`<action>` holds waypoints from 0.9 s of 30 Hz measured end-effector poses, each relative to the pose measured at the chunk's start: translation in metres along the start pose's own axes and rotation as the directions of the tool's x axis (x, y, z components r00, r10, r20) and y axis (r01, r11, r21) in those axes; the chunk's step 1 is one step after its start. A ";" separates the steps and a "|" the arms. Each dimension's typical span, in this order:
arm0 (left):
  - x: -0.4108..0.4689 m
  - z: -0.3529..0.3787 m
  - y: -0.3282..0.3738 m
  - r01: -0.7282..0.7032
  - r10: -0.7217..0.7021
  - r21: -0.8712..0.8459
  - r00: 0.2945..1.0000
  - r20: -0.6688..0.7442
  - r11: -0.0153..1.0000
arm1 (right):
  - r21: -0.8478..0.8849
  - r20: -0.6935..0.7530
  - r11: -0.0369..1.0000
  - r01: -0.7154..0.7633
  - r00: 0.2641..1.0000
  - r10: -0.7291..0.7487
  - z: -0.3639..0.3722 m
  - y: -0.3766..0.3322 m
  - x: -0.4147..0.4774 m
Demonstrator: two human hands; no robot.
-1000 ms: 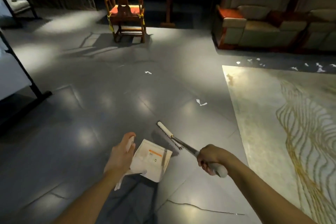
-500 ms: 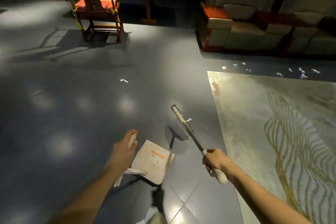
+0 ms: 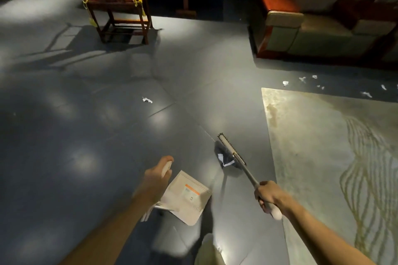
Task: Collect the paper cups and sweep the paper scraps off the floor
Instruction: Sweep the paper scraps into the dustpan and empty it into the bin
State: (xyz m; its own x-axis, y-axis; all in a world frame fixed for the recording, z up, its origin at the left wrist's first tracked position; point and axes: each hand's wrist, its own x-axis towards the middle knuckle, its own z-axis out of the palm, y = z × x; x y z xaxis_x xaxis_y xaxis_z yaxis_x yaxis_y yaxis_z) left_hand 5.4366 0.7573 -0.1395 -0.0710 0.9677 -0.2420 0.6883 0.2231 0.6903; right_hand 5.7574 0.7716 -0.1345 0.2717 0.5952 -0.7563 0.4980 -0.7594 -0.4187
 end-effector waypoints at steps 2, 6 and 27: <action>0.031 0.007 0.004 -0.014 0.011 0.073 0.999 0.046 0.997 | -0.067 0.039 0.997 -0.022 0.999 0.025 -0.009 -0.017 0.029; 0.084 0.013 0.017 0.051 -0.051 -0.013 0.998 0.048 0.999 | -0.150 0.145 0.977 -0.154 0.974 0.176 -0.027 -0.044 0.062; 0.232 -0.095 -0.033 -0.011 0.010 0.017 1.000 0.018 1.000 | -0.432 0.503 0.894 0.123 0.856 0.125 0.047 -0.255 -0.013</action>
State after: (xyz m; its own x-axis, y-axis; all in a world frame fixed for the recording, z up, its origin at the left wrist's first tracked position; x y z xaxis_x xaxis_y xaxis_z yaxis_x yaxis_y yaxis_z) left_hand 5.3289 0.9858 -0.1531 -0.0507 0.9676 -0.2473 0.7014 0.2108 0.6809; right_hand 5.5882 0.9458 -0.0416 -0.1193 0.2824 -0.9518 0.8339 -0.4917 -0.2505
